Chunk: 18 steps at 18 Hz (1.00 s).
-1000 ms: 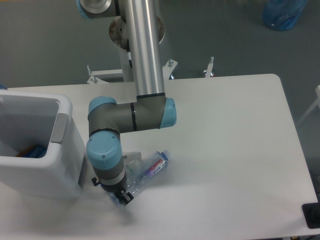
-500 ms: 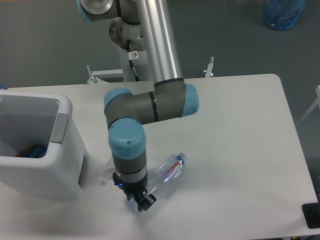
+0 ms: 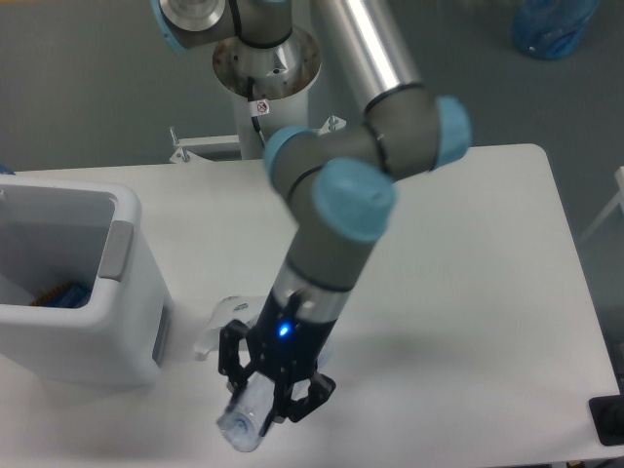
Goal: Place the trash in the trash can
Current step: 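Lift the bottle and carry it over the white trash bin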
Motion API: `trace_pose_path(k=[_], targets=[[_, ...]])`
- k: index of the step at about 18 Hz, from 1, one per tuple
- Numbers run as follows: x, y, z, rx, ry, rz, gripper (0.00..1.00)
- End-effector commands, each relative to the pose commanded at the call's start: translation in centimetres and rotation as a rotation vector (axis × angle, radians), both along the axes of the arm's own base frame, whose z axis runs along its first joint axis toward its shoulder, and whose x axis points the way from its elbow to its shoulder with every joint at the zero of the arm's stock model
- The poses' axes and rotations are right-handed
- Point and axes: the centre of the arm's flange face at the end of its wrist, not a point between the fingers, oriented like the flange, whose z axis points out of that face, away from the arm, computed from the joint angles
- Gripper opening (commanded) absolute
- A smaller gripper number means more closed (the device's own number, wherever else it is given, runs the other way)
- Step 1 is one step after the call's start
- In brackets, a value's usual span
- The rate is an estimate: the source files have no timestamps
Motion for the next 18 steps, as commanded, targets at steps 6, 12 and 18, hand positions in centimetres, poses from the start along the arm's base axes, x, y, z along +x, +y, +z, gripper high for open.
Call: trace_pose_path(k=[6,12,18], targets=[[3.2,-0.6,6.5,0.197,-0.062,-0.134,0.41],[8.2,-0.2,7.8,0.260,-0.132,-0.243,0.41],[12.4,-1.6,9.0,0.300,-0.186,-0.310,0.41]])
